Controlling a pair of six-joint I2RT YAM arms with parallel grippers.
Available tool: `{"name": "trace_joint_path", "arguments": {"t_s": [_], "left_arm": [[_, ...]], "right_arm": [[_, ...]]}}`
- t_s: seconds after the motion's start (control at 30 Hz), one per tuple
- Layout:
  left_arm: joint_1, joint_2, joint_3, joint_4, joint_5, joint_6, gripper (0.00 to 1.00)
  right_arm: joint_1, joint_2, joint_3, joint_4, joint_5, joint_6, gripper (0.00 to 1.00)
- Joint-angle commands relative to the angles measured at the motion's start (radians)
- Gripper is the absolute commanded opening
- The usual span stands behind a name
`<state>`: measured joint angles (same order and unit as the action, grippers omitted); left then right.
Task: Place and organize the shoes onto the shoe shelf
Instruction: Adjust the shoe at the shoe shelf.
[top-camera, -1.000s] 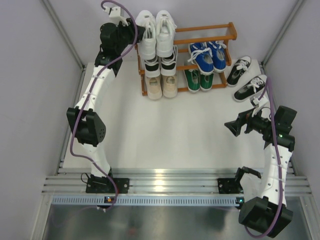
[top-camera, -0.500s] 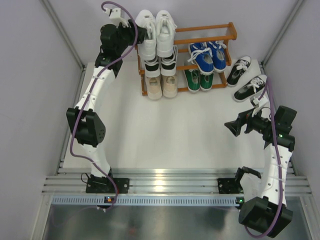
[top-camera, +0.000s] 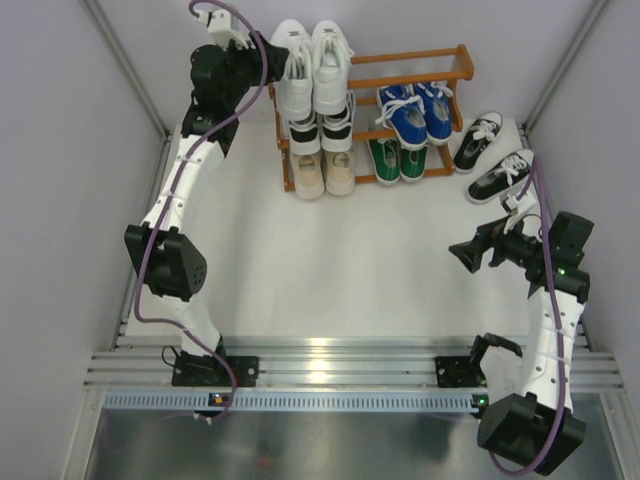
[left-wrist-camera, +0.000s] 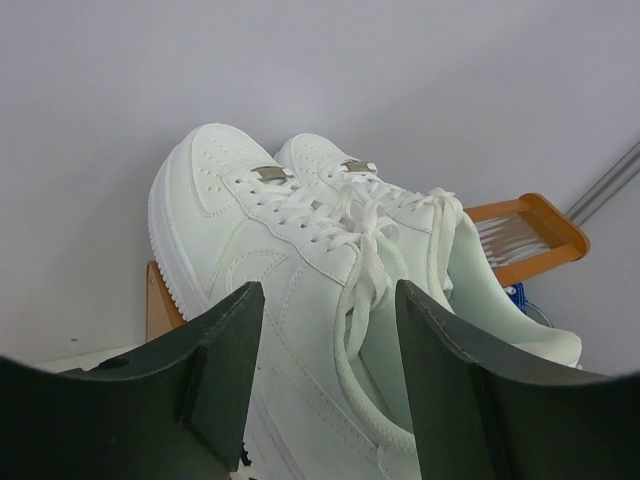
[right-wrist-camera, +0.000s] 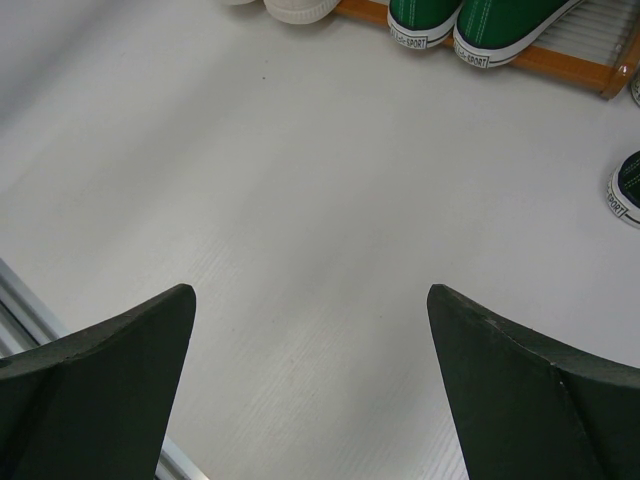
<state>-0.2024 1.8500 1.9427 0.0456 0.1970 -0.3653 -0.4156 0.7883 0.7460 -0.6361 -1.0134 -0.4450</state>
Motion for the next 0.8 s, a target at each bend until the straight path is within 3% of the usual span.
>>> {"name": "trace_joint_path", "arguments": {"t_s": [0.0,0.33,0.47,0.5,0.57,0.77], "left_arm": [[0.011,-0.077,-0.004,0.045,-0.010,-0.006,0.61],[0.041,-0.146,-0.045,-0.010,-0.134,0.013,0.63],[0.081,-0.134,-0.062,-0.041,-0.162,-0.030,0.47],[0.092,-0.117,-0.050,-0.080,-0.174,-0.034,0.32],[0.098,-0.094,-0.034,-0.104,-0.168,-0.027,0.17],[0.098,-0.012,0.009,-0.124,-0.134,-0.020,0.11]], "right_arm": [[-0.020,-0.001,0.001,0.007,-0.030,-0.021,1.00],[-0.025,0.002,-0.002,0.009,-0.028,-0.023,0.99],[-0.026,0.005,0.000,0.009,-0.028,-0.023,1.00],[-0.026,0.006,0.000,0.009,-0.028,-0.023,1.00],[-0.028,0.006,0.000,0.009,-0.030,-0.021,0.99],[-0.029,0.008,-0.002,0.010,-0.033,-0.021,0.99]]}}
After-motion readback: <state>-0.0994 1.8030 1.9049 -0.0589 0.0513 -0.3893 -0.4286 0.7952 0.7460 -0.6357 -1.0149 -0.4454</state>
